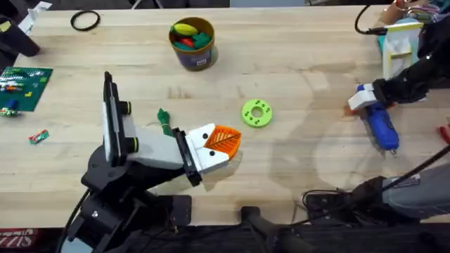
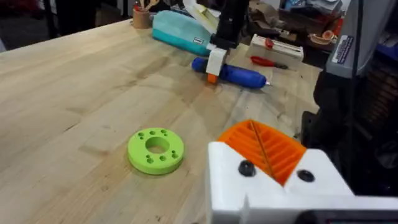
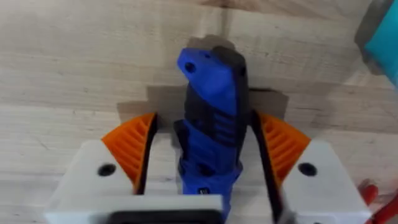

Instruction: Pick up the gripper from the table and insert it into the empty holder that is missing its gripper. Then pick up a screw, insert it into the mounting hole, and use the screwdriver to tighten it. Finally, clean up the table by picking up the vegetable and placing it into the bucket.

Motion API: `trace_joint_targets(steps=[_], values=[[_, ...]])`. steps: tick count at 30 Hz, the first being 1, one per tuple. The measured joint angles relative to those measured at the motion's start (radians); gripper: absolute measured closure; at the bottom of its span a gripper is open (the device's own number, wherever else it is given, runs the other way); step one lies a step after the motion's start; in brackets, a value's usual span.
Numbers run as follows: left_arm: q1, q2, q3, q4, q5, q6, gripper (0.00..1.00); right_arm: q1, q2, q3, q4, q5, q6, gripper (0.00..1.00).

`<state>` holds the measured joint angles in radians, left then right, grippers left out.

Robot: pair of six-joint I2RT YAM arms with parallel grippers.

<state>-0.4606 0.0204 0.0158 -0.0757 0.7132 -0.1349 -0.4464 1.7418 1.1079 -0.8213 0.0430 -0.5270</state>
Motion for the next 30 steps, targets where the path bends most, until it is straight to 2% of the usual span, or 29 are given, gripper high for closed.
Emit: trace_joint_targets(steps=[4, 6, 8, 18, 22, 24, 30], values=[[0.0, 0.0, 0.0, 0.0, 0.0, 0.0, 0.98, 0.001, -0.002, -0.001, 0.014, 0.002, -0.002, 0.519], [0.0, 0.0, 0.0, 0.0, 0.0, 0.0, 0.98, 0.001, 0.0, -0.002, 0.033, 0.012, -0.002, 0.784], [0.0, 0.0, 0.0, 0.0, 0.0, 0.0, 0.98, 0.0, 0.004, -0.005, 0.04, 0.014, 0.003, 0.959], [0.0, 0.0, 0.0, 0.0, -0.001, 0.0, 0.98, 0.0, 0.004, -0.003, 0.036, 0.012, 0.003, 0.975], [0.0, 0.0, 0.0, 0.0, -0.001, 0.0, 0.98, 0.001, 0.011, 0.02, -0.03, -0.011, 0.003, 0.975], [0.0, 0.0, 0.0, 0.0, -0.001, 0.0, 0.98, 0.004, 0.011, 0.071, -0.131, -0.036, 0.003, 0.975], [0.0, 0.0, 0.0, 0.0, -0.002, 0.0, 0.98, 0.019, -0.069, 0.163, -0.17, -0.045, 0.003, 0.975]])
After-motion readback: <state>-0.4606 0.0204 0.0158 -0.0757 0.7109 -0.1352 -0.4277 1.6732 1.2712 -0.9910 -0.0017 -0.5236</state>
